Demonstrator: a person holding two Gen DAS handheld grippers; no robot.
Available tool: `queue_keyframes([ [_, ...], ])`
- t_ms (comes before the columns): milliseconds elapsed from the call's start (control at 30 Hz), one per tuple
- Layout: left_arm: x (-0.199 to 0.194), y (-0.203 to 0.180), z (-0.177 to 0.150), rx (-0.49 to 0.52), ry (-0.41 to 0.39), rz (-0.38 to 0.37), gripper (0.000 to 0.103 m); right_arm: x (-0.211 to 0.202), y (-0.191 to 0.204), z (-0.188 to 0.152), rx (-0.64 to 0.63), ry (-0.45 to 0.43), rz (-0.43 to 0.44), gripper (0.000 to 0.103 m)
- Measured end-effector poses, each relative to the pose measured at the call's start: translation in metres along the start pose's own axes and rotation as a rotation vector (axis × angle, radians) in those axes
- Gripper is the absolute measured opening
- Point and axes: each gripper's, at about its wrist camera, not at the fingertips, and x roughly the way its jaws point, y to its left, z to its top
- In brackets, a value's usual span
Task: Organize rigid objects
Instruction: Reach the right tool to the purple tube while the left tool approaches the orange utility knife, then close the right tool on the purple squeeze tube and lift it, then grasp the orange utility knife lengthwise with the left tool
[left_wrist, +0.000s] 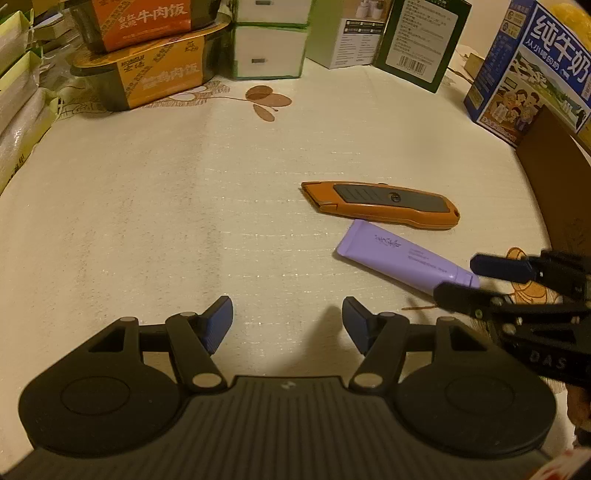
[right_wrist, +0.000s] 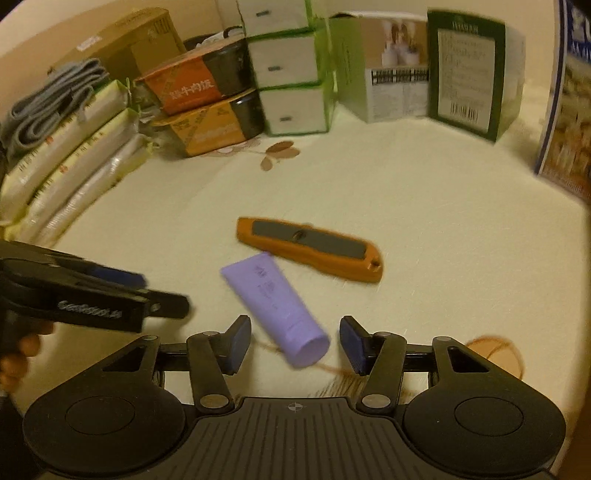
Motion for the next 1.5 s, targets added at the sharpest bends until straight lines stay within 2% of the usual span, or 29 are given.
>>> queue_keyframes([
  [200, 0.001, -0.001, 0.001, 0.011, -0.004, 0.000, 0.062, 0.022, 0.012, 0.003, -0.108, 0.050, 0.015, 0.051],
  [300, 0.003, -0.002, 0.000, 0.020, -0.002, 0.003, 0.062, 0.026, 0.016, 0.000, -0.137, 0.040, 0.018, 0.051],
  [400, 0.003, -0.003, -0.003, 0.031, -0.005, 0.008, 0.062, 0.025, 0.019, -0.005, -0.147, 0.034, 0.028, 0.032],
  [533, 0.003, -0.003, -0.003, 0.050, -0.015, 0.004, 0.062, 0.013, 0.023, -0.016, -0.159, 0.018, 0.036, 0.028],
  [667, 0.004, -0.006, -0.002, 0.091, -0.033, -0.014, 0.062, -0.005, 0.011, -0.033, -0.086, -0.002, -0.014, 0.028],
  [867, 0.008, -0.019, 0.009, 0.217, -0.093, -0.053, 0.062, -0.025, -0.021, -0.048, 0.112, -0.034, -0.235, 0.028],
  [967, 0.013, -0.026, 0.020, 0.280, -0.121, -0.073, 0.062, -0.026, -0.038, -0.045, 0.195, -0.043, -0.293, 0.028],
  [1267, 0.042, -0.050, 0.056, 0.522, -0.137, -0.118, 0.062, -0.016, -0.055, -0.028, 0.258, -0.035, -0.318, 0.028],
  [1500, 0.067, -0.058, 0.067, 0.652, -0.081, -0.218, 0.066, -0.011, -0.065, -0.021, 0.283, -0.027, -0.297, 0.028],
])
